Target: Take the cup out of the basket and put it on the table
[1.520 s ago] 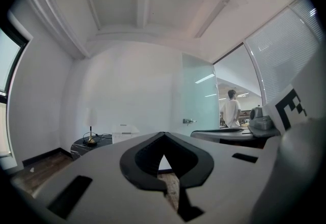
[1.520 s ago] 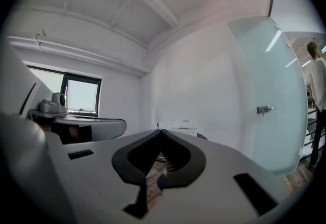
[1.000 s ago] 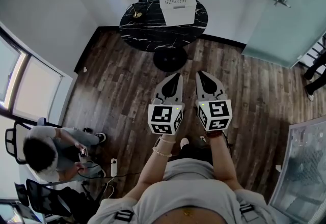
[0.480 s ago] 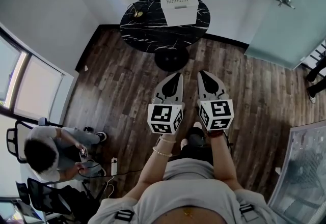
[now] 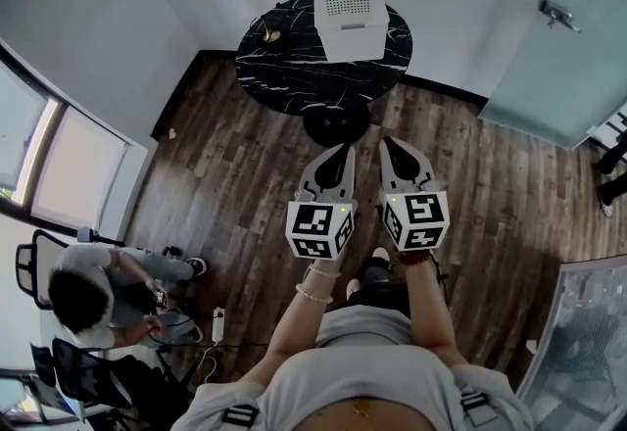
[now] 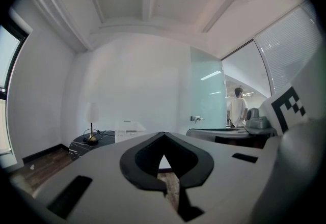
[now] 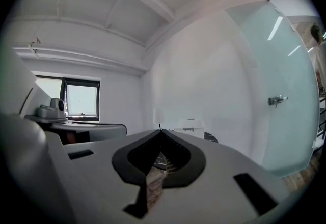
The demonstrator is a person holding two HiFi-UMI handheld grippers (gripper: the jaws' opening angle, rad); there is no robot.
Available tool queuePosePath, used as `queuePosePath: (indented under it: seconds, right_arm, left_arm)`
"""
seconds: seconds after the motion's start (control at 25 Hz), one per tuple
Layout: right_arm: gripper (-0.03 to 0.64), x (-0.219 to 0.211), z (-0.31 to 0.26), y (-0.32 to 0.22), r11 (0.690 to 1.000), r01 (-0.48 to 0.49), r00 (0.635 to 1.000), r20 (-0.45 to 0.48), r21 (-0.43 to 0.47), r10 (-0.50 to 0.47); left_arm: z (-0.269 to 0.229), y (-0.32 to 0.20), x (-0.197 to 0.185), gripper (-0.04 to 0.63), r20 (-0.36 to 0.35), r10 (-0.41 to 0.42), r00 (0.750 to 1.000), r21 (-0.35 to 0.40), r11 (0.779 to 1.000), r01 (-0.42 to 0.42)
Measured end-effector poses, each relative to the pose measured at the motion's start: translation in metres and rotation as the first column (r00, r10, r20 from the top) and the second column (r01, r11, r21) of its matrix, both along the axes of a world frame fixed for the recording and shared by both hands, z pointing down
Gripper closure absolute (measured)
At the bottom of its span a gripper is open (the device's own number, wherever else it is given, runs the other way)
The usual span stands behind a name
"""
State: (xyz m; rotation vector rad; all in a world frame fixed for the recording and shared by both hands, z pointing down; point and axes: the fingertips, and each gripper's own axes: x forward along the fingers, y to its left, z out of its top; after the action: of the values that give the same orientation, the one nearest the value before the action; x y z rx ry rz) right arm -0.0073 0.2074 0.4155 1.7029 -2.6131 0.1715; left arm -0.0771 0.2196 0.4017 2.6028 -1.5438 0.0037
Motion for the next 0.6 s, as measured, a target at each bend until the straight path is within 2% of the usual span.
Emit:
queuePosePath:
  seconds: [0.6]
  right_arm:
    - [0.608, 0.014, -0.017, -0.071, 0.997, 0.074, 0.997, -0.020, 0.016, -0.074]
  left_arm:
    - [-0.012, -0.067, 0.026, 0.589, 0.006, -0.046, 0.999, 0.005, 0.999, 0.046]
